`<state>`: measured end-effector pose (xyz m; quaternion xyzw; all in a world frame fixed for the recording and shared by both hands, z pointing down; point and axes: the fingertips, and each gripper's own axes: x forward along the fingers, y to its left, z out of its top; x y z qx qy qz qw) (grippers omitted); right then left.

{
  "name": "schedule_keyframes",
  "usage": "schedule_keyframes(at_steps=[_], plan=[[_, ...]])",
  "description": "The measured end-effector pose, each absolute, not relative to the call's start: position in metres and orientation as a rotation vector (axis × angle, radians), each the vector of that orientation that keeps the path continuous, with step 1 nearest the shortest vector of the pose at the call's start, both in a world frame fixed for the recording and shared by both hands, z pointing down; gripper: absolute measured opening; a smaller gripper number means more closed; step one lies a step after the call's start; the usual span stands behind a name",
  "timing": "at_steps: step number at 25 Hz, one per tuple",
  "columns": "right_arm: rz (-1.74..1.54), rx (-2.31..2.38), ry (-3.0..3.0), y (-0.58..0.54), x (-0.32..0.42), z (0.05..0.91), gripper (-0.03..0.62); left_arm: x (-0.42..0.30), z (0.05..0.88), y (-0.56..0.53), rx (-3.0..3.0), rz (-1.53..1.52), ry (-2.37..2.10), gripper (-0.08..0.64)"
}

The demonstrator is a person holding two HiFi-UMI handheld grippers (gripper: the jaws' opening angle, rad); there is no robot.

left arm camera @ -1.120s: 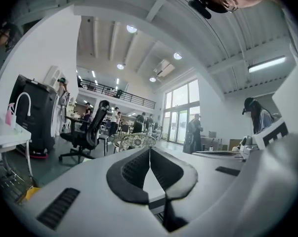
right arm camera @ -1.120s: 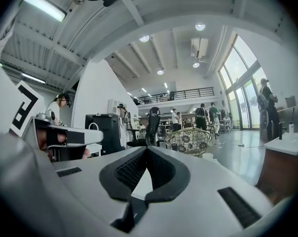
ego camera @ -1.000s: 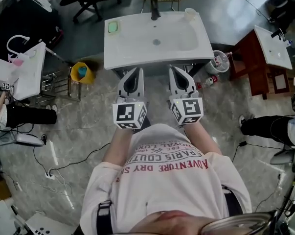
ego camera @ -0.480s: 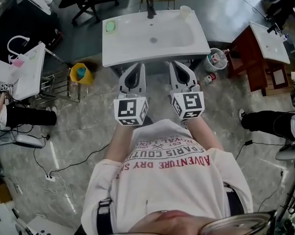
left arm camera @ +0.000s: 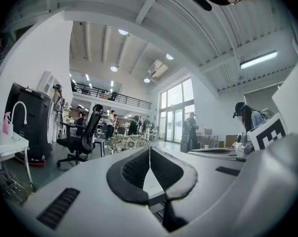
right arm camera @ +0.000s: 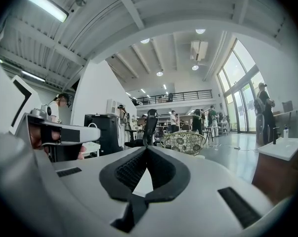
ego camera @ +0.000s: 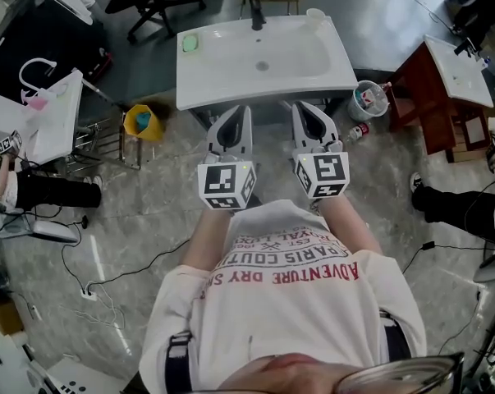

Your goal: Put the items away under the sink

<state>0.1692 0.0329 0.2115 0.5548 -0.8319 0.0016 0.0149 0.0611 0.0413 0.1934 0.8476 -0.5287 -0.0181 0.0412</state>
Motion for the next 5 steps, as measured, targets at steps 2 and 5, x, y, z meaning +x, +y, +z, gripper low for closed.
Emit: schedule_keyframes(at_steps=[2, 5], plan=[[-0.003, 1.728, -2.590, 0.0317, 0.1716, 0.2090, 0.025, 0.0633, 0.1898, 0.0409, 2.600, -0.059, -1.621, 0.026], [-0.008, 1.727, -2.594, 0.0309, 0.1751, 0.2066, 0.025, 0.0669, 0.1887, 0.0409, 2.600, -0.057, -1.621, 0.026]])
